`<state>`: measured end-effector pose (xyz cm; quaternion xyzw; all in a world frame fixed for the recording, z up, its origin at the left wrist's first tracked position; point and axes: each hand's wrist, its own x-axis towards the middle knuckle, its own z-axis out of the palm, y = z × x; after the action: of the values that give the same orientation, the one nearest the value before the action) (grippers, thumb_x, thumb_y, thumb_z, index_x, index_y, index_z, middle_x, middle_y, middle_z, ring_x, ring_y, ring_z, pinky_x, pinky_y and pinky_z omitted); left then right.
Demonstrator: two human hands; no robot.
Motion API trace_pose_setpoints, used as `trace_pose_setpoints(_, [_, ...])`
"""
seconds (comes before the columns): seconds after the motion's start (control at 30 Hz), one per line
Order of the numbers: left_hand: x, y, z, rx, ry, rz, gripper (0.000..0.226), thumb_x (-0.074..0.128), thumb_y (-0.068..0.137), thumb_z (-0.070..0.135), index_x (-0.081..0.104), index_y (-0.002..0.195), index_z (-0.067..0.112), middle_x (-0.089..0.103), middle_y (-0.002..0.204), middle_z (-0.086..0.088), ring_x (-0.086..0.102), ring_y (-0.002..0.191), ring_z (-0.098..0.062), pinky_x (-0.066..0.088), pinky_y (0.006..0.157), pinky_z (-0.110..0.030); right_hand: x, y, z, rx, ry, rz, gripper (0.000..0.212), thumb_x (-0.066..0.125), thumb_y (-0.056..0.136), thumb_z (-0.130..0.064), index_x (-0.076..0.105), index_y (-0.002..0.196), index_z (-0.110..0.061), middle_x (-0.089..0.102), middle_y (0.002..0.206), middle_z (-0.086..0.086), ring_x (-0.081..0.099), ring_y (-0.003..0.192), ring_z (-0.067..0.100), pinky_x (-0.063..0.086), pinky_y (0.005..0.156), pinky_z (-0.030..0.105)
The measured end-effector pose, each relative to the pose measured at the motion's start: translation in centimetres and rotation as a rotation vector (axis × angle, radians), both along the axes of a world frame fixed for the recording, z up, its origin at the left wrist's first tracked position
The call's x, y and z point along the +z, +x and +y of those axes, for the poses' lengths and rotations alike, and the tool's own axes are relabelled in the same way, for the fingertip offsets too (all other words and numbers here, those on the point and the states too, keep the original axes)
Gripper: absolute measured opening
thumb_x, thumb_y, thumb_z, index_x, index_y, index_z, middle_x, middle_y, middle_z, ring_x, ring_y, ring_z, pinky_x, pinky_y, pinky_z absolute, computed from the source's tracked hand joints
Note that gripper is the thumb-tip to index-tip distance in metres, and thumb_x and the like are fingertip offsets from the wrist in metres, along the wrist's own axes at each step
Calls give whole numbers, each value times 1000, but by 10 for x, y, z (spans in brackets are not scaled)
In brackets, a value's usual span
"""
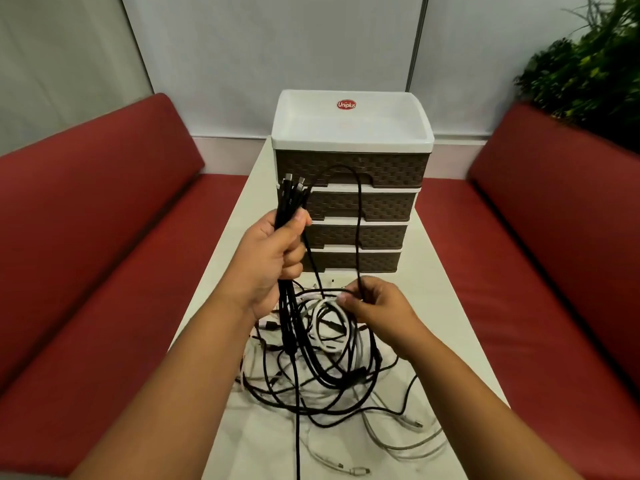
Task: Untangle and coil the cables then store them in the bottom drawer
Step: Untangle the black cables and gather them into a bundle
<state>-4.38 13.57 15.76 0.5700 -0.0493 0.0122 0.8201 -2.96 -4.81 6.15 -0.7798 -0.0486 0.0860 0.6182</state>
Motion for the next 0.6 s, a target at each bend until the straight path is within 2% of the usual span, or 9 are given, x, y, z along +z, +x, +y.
trace_pose_setpoints(0.07, [4,-3,2,8,7,-34,15,50,100,17,55,86,14,26,50,10,20,41,-2,18,35,-14,-3,8,1,-176,36,39,11,69,88,-15,61,84,-9,62,77,16,59,67,22,54,63,35])
trace_pose_setpoints(0.2, [4,-11,3,20,-13,-82,15,50,99,16,54,86,12,26,50,10,21,40,-2,20,35,-13,-9,24,-4,-371,-80,99,27,76,77,-38,57,79,-19,68,74,5,63,65,25,54,62,39])
trace_pose_setpoints(0.3, [1,-11,5,50,-23,-74,13,51,99,18,54,86,14,27,50,10,21,41,-2,21,35,-14,1,25,-8,-229,88,235,28,77,82,-27,60,99,-12,66,80,5,60,61,13,48,49,26])
trace_pose_setpoints(0.33, [1,-10,7,66,-23,-64,13,51,99,19,54,86,14,27,51,10,21,41,-2,20,36,-14,6,21,-13,-119,135,273,35,77,82,-22,59,110,-10,67,86,4,62,67,11,49,53,26])
trace_pose_setpoints(0.4, [0,-9,11,91,-21,-45,14,52,99,19,54,86,14,27,51,10,21,41,-2,20,36,-14,13,14,-32,84,99,271,62,84,74,-21,53,127,-18,66,110,3,67,93,13,54,79,29])
trace_pose_setpoints(0.43, [0,-9,12,95,-21,-38,14,52,99,19,54,86,14,27,51,10,21,41,-2,20,36,-14,18,10,-39,141,37,225,72,87,69,-23,51,132,-23,61,120,1,64,106,15,52,92,32])
trace_pose_setpoints(0.47, [0,-9,13,97,-22,-32,14,52,99,19,53,86,14,27,51,10,21,41,-2,20,35,-14,24,7,-42,147,-32,147,76,88,67,-24,50,133,-26,59,125,-2,60,114,15,49,98,33])
trace_pose_setpoints(0.5, [0,-10,13,97,-26,-29,14,52,99,19,53,86,14,26,50,10,21,41,-2,20,35,-14,31,4,-42,87,-94,34,70,86,70,-22,52,131,-27,59,124,-6,59,115,12,48,98,32])
trace_pose_setpoints(0.6, [4,-11,9,75,-37,-42,14,51,100,19,53,86,14,26,50,10,21,40,-2,20,36,-14,55,-9,-24,-180,-265,-382,24,78,80,-22,67,101,-26,64,98,-7,60,90,4,48,74,20])
